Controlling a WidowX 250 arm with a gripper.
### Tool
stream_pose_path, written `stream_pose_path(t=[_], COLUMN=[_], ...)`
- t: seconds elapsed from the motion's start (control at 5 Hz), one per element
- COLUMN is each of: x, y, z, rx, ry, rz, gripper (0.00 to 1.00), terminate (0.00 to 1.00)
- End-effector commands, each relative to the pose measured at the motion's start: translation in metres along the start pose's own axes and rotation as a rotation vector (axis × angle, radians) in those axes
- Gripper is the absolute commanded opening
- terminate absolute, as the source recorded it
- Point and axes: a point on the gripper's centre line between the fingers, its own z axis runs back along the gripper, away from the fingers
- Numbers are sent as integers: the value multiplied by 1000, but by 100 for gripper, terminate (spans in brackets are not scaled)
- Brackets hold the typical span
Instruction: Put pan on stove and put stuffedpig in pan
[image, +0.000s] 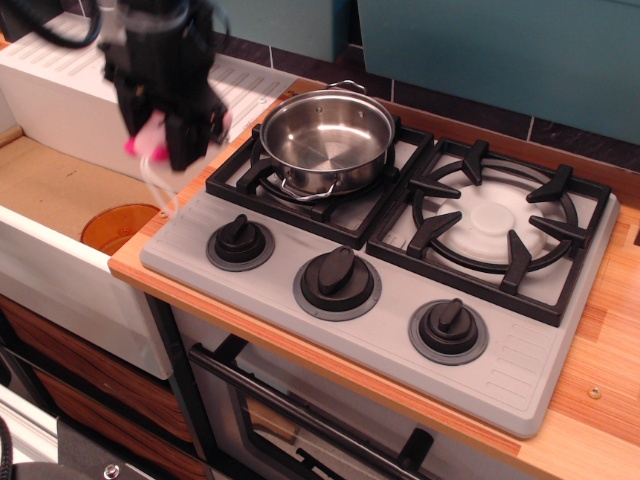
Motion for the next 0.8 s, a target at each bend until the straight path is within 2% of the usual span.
stream_pose_path(t=[0.0,0.4,0.6], x=[41,58,63], y=[-4,-26,-39], z=[45,54,50], rx=[28,29,25], ry=[-47,-50,-67], rz=[-15,-18,-18], gripper=[0,0,0], terminate=[0,0,0])
